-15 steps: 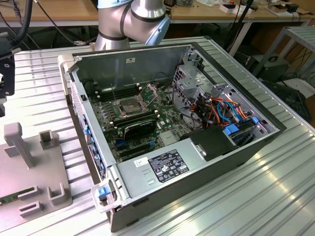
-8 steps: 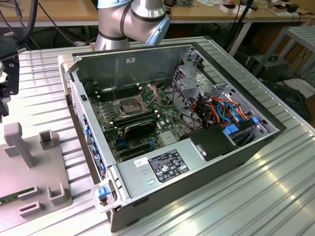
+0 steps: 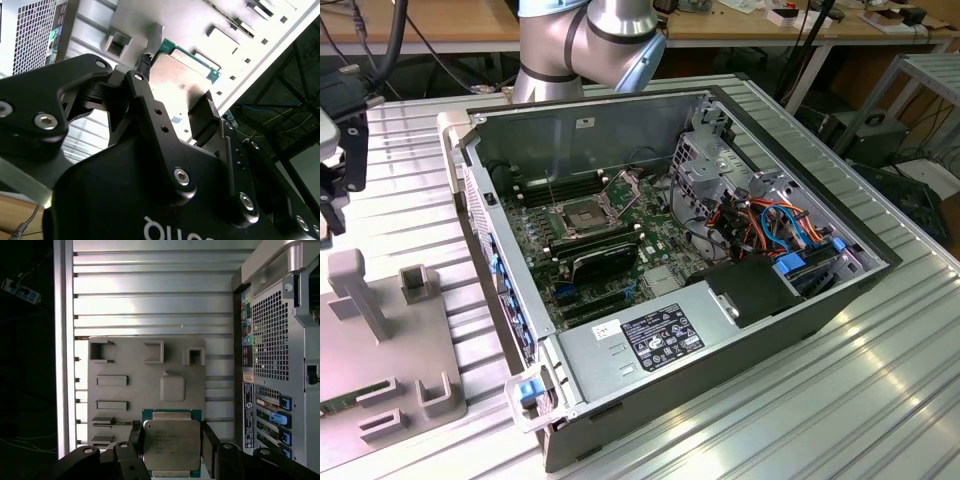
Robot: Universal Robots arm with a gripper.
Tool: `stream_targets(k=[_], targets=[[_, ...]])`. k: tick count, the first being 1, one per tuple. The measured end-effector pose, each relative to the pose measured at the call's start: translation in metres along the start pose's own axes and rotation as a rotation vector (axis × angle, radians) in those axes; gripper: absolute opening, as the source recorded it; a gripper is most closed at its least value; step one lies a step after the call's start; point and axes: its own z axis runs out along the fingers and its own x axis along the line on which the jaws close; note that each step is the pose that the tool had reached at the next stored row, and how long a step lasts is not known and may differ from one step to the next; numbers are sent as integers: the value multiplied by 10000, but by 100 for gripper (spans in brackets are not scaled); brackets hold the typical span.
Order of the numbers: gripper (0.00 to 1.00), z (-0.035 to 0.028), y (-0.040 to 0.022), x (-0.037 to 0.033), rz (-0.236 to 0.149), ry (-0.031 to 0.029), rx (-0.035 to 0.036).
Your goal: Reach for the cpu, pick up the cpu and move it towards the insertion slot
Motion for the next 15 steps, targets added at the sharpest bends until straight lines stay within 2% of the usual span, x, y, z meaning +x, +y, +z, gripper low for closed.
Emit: stream_targets(k=[15], targets=[[55,-1,1,-86,0,0,0]])
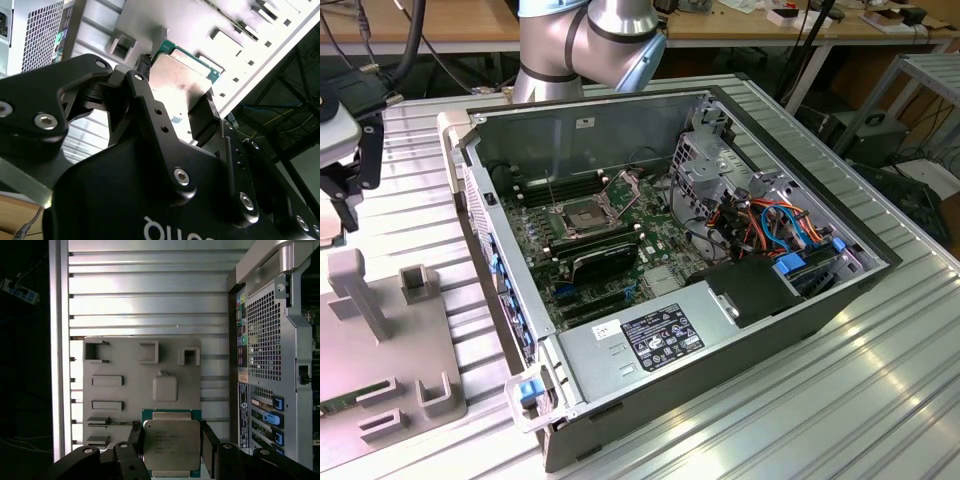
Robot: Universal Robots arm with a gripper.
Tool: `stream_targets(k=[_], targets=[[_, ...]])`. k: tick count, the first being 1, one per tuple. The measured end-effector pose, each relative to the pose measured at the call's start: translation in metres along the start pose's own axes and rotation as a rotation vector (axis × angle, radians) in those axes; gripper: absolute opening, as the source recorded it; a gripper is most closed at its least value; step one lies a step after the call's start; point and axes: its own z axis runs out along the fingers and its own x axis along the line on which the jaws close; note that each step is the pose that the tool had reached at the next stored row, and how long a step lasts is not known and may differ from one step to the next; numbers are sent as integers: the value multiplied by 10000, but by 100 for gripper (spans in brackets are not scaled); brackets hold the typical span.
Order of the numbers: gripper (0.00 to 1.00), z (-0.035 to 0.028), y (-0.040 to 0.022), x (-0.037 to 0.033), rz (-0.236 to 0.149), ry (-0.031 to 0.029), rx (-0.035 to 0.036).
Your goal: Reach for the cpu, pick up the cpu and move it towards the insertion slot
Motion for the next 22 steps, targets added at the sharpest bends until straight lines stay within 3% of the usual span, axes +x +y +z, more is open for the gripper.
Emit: stream_targets(k=[22], targets=[[55,-1,2,-137,0,0,0]])
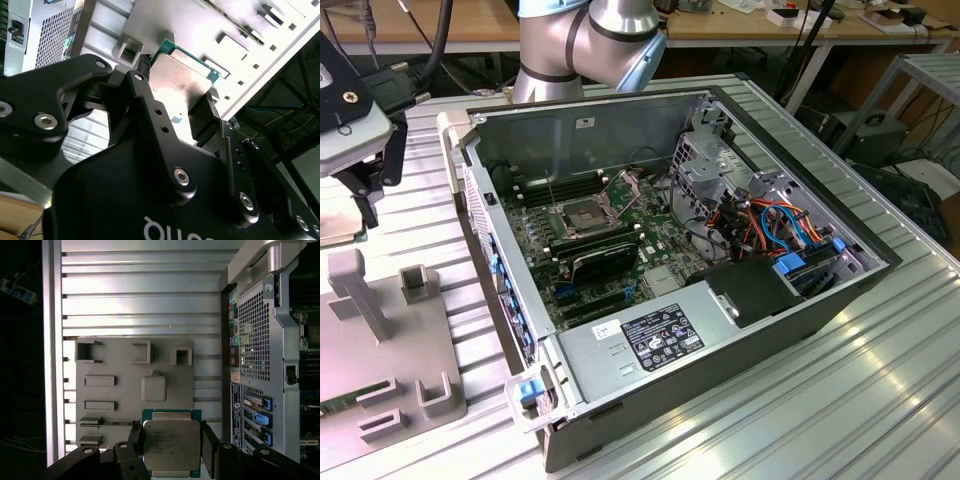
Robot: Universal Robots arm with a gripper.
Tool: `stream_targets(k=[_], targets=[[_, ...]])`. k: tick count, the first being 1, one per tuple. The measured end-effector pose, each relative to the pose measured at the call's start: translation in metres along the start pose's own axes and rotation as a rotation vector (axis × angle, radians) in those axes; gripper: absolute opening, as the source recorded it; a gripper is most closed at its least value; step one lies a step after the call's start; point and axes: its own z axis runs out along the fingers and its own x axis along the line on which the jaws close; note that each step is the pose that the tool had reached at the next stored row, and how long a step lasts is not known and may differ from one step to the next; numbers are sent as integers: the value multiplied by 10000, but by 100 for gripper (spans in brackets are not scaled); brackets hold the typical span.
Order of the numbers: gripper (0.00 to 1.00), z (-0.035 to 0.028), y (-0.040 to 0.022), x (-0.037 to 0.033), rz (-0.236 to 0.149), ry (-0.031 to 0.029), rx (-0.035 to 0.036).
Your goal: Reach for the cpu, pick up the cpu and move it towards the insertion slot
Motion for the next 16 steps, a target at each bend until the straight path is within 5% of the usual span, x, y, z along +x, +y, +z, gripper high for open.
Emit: stream_targets(k=[16], targets=[[55,-2,3,-210,0,1,-2]])
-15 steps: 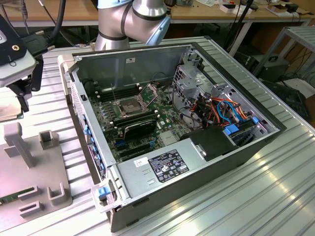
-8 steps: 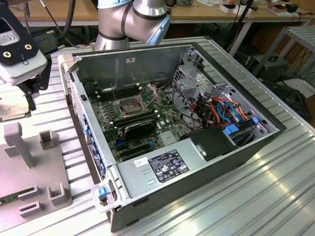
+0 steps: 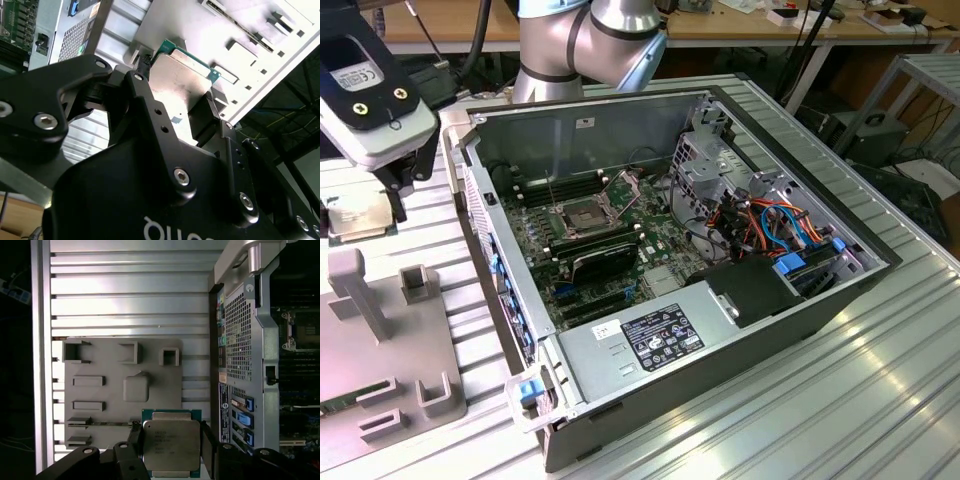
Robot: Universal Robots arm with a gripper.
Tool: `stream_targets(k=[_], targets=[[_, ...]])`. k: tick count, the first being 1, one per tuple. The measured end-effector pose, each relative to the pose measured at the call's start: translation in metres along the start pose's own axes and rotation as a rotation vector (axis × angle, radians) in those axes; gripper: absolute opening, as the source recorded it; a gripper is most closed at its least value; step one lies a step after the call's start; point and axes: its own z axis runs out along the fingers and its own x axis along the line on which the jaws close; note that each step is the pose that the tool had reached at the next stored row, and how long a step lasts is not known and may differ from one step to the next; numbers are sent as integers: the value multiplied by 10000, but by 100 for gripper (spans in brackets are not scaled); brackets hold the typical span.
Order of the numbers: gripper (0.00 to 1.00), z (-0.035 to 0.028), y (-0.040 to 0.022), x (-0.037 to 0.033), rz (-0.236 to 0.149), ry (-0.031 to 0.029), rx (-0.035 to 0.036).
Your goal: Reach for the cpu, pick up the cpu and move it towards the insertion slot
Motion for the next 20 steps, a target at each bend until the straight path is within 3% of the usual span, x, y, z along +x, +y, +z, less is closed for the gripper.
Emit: stream_targets(k=[20], targets=[[55,-2,3,-199,0,0,0]])
